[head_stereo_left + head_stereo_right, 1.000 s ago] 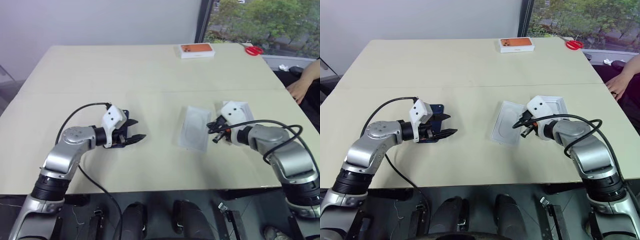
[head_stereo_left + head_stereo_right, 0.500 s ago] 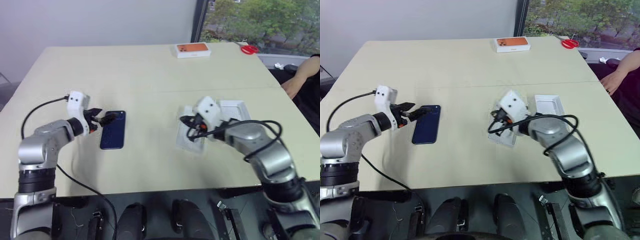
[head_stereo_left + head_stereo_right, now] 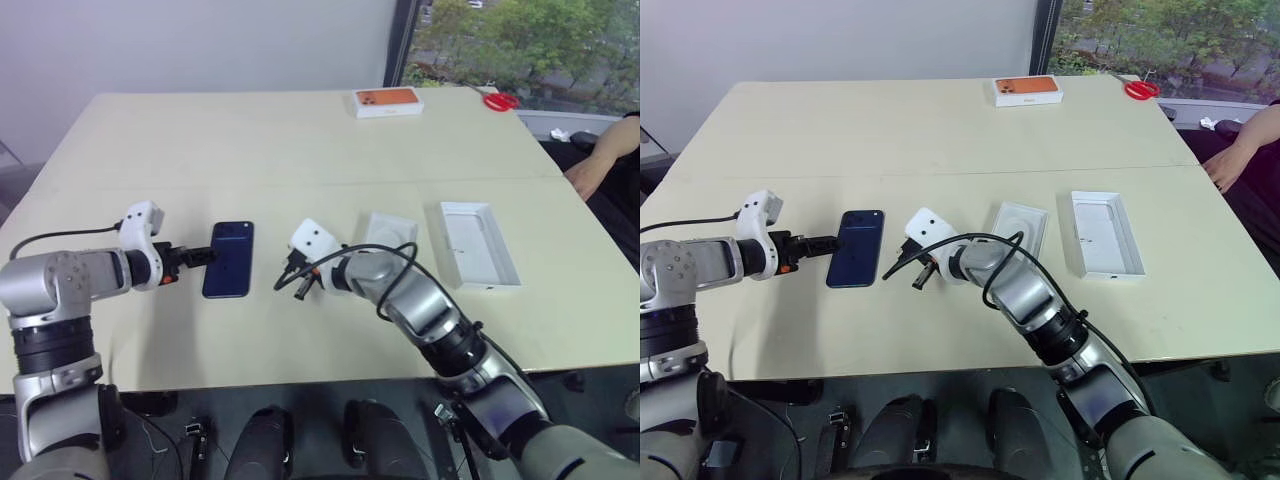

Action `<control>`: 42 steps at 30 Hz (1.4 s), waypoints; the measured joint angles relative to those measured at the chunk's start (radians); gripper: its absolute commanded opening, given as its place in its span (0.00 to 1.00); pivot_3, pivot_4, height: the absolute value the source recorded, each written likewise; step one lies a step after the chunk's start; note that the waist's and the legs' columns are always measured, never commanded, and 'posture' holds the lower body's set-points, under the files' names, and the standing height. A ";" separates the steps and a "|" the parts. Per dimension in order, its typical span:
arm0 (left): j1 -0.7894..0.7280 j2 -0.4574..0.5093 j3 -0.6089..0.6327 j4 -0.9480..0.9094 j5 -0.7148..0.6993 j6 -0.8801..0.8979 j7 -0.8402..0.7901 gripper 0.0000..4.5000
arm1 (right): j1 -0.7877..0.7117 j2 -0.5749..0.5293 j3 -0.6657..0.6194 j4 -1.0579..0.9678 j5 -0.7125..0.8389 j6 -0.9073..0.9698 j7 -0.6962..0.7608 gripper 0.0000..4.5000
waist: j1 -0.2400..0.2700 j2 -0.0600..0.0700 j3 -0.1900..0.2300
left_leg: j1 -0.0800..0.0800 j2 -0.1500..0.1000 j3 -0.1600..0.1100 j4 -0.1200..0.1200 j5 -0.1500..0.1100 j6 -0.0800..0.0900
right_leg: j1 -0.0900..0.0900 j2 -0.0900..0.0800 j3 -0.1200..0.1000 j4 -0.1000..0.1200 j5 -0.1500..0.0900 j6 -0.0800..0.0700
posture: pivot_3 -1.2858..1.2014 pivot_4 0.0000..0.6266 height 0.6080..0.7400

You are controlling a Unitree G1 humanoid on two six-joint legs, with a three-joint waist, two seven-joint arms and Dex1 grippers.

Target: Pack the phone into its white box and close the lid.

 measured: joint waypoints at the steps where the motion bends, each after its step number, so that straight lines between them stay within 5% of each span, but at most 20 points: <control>1: -0.003 -0.012 0.007 -0.003 -0.005 0.012 0.000 0.98 | -0.001 0.011 0.008 0.017 -0.006 -0.009 0.004 0.00 | 0.000 0.000 0.000 | 0.000 0.000 0.000 0.000 0.000 0.000 | 0.000 0.000 0.000 0.000 0.000 0.000 | 0.52 0.24 1.00; 27: 0.012 -0.221 0.104 -0.031 -0.196 0.087 0.075 0.98 | -0.019 0.091 0.026 0.140 -0.090 -0.104 0.054 0.00 | 0.000 0.001 -0.002 | 0.009 -0.004 0.000 -0.003 0.000 -0.001 | 0.009 -0.010 -0.001 -0.001 0.000 0.000 | 0.52 0.24 1.00; 30: 0.009 -0.222 0.120 -0.009 -0.204 0.091 0.091 0.80 | -0.019 0.091 0.024 0.140 -0.095 -0.104 0.057 0.00 | -0.002 0.001 -0.002 | 0.009 -0.004 0.000 -0.003 0.000 -0.001 | 0.008 -0.010 -0.001 -0.001 0.000 0.000 | 0.52 0.24 1.00; 34: 0.009 -0.217 0.131 0.028 -0.203 0.107 0.104 0.38 | -0.018 0.090 0.021 0.140 -0.096 -0.105 0.060 0.00 | -0.004 0.001 -0.002 | 0.009 -0.005 0.000 -0.004 0.000 -0.001 | 0.008 -0.010 -0.001 -0.002 0.000 0.000 | 0.52 0.24 1.00; 42: 0.003 -0.206 0.148 0.066 -0.207 0.108 0.102 0.38 | -0.010 0.080 0.018 0.122 -0.098 -0.102 0.066 0.00 | -0.006 0.001 -0.002 | 0.009 -0.004 0.000 -0.005 0.000 -0.001 | 0.007 -0.010 -0.001 -0.002 0.000 0.000 | 0.52 0.24 1.00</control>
